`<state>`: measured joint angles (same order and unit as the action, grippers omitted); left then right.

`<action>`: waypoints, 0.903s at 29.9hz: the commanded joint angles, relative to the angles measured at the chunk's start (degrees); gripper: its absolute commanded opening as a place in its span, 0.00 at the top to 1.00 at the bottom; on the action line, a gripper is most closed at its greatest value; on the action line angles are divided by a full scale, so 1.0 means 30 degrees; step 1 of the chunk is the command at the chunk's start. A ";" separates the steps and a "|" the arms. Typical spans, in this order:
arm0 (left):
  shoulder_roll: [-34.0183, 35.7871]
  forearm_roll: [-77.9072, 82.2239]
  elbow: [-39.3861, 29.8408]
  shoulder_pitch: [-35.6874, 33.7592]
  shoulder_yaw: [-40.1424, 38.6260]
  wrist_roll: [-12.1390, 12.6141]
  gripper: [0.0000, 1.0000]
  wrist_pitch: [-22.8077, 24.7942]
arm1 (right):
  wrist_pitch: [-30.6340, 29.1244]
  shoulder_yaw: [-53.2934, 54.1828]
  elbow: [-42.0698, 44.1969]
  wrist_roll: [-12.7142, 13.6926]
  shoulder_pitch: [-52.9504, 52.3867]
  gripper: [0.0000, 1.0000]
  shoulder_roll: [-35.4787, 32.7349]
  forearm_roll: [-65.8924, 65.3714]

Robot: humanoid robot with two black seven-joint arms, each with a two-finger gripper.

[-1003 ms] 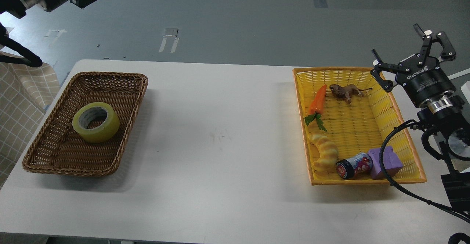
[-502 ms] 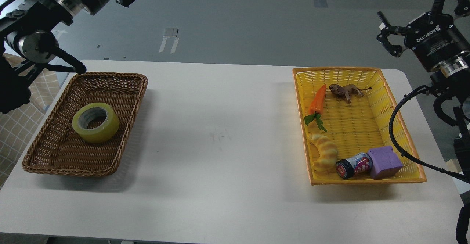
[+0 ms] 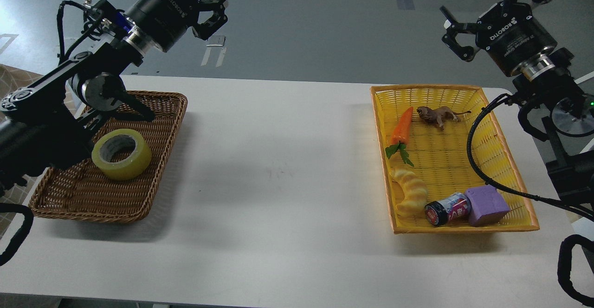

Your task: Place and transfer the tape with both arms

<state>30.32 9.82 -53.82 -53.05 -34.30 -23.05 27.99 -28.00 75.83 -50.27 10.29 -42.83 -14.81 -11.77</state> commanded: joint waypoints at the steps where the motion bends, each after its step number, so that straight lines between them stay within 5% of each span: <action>1: -0.0640 0.0007 -0.0049 0.0455 -0.0459 0.0037 0.02 0.0002 | 0.0000 -0.0520 0.0030 -0.0031 -0.0107 0.00 0.0482 -0.0031; 27: -0.3016 -0.0052 0.0215 0.2419 -0.1075 0.0125 0.02 0.0002 | 0.0000 -0.0902 0.0000 -0.0119 0.1094 0.00 0.2916 -0.0588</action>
<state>21.48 9.73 -53.24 -45.81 -37.41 -22.42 28.00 -28.00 73.12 -50.24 9.95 -39.96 -6.13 -13.62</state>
